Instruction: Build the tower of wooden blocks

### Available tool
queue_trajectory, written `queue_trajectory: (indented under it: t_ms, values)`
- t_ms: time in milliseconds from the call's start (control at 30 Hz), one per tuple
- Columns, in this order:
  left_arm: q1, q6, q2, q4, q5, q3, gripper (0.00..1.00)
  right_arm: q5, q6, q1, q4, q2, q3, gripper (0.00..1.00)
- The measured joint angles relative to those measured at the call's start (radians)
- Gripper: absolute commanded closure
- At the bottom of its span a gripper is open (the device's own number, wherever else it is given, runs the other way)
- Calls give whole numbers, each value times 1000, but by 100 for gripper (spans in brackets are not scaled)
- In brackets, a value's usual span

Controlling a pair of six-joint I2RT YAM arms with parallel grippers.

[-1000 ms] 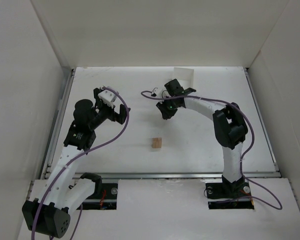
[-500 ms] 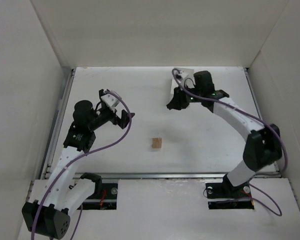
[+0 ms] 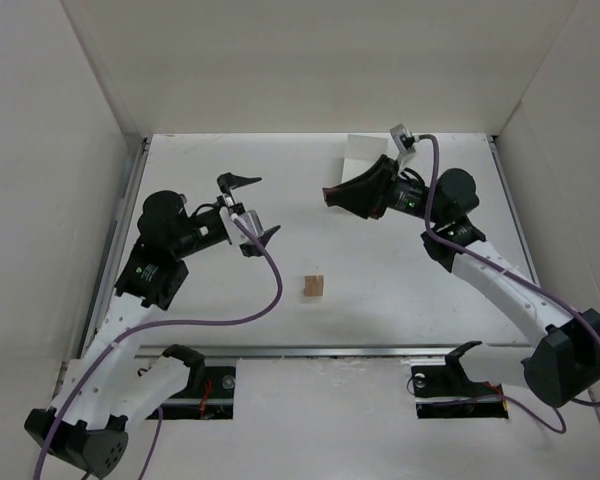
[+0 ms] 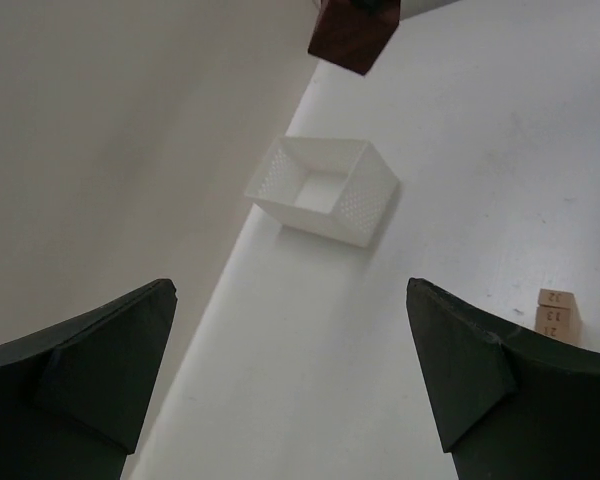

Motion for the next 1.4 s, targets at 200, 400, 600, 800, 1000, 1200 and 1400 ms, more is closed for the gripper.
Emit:
queue_trajectory:
  t_ms: [200, 400, 600, 800, 1000, 1200, 1400]
  values:
    - [-18, 156, -20, -17, 79, 58, 0, 67, 106, 124, 75, -56, -11, 100]
    - [-24, 273, -17, -72, 154, 84, 0, 264, 160, 257, 85, -103, -28, 100]
    - [-24, 312, 0, -110, 174, 100, 5, 476, 222, 335, 69, -60, -43, 100]
    - [-24, 324, 5, -187, 183, 106, 10, 547, 274, 368, 18, 57, -42, 100]
    - [-24, 291, 25, -233, 183, 112, 7, 562, 292, 377, -5, 88, -39, 100]
    - [-24, 204, 28, -219, 185, 95, 7, 566, 298, 381, -26, 87, -20, 100]
    - [-24, 100, 41, -164, 188, 92, 17, 567, 299, 392, -52, 88, -19, 100]
